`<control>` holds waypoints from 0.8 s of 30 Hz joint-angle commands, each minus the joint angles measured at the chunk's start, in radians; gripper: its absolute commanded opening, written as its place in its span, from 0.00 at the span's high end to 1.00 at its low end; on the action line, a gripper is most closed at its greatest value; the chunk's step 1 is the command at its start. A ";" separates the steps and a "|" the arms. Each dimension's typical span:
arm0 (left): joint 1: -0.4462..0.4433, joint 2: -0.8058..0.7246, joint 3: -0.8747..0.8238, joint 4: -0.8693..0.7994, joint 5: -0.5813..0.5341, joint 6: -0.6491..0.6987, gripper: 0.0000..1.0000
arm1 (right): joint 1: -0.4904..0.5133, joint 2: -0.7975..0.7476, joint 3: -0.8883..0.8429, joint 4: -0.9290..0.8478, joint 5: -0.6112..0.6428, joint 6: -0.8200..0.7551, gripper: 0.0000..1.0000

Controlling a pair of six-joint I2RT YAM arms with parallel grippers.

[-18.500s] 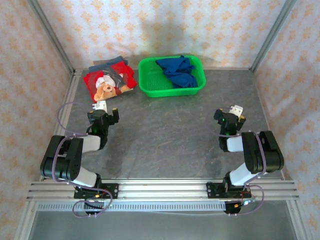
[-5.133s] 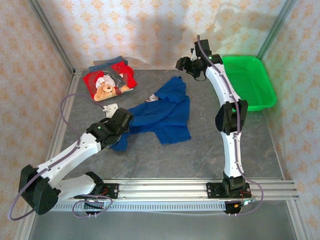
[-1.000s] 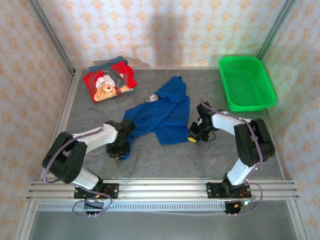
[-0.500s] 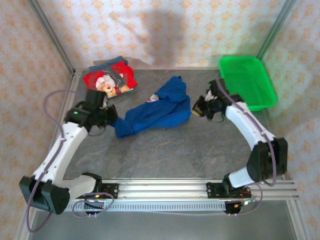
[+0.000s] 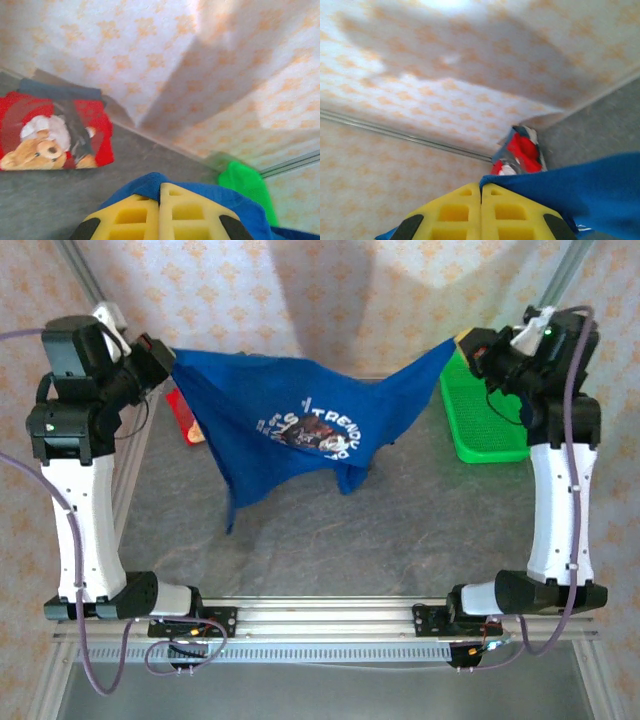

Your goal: Fold and stack the t-shirts

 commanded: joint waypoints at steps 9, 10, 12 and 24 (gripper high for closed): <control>0.011 0.067 0.252 0.113 0.063 -0.058 1.00 | -0.053 0.015 0.318 0.033 -0.059 0.128 1.00; 0.013 0.071 0.256 0.119 0.062 -0.059 1.00 | -0.056 0.029 0.353 0.019 -0.059 0.127 1.00; 0.013 0.090 0.272 0.121 0.054 -0.061 1.00 | -0.069 0.073 0.427 -0.001 -0.067 0.134 1.00; 0.014 0.391 0.500 0.295 0.135 -0.187 1.00 | -0.133 0.466 0.735 0.238 -0.130 0.326 1.00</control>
